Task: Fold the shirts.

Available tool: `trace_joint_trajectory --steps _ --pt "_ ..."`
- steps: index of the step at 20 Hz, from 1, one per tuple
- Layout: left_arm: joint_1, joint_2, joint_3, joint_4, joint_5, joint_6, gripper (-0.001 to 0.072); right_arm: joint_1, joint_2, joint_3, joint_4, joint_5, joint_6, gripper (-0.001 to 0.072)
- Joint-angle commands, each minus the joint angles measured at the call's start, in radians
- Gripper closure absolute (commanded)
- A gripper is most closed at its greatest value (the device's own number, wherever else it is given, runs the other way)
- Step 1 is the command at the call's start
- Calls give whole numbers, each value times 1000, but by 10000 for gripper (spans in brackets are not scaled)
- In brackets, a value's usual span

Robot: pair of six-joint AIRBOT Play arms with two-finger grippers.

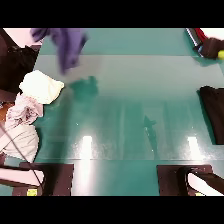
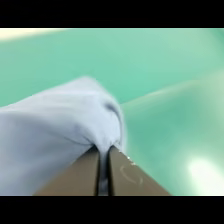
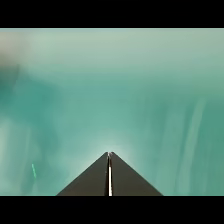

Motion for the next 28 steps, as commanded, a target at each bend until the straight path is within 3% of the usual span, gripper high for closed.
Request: trace_joint_trajectory --steps 1,6,9,13,14,16,18,21,22,23,28 --pt "-134 211 -2 -201 -154 116 683 0 0 131 -3 -36 -1 695" --pt "-294 301 -74 -127 -289 98 683 0 0 238 -3 6 -1 695" --pt "-309 286 -215 5 -257 12 683 0 2 262 -2 66 -1 695" --pt "-309 211 -491 69 -211 1 682 0 18 238 -3 115 -1 695" --pt "-309 187 -557 72 -189 0 653 0 26 226 -3 113 -1 694" --pt "-306 139 -620 121 -183 -63 63 0 38 204 -3 113 -1 695" --pt "-276 124 -612 191 -206 -178 50 0 40 203 -3 118 -1 694" --pt "-153 171 -595 201 -293 -241 51 0 39 203 -3 124 -1 695" --pt "-102 202 -602 204 -329 -264 72 0 40 203 -3 126 -1 695" --pt "-56 246 -635 204 -348 -274 199 0 39 203 -3 129 -1 695" --pt "51 565 -1120 263 -280 -343 222 0 37 203 -3 129 -1 695"
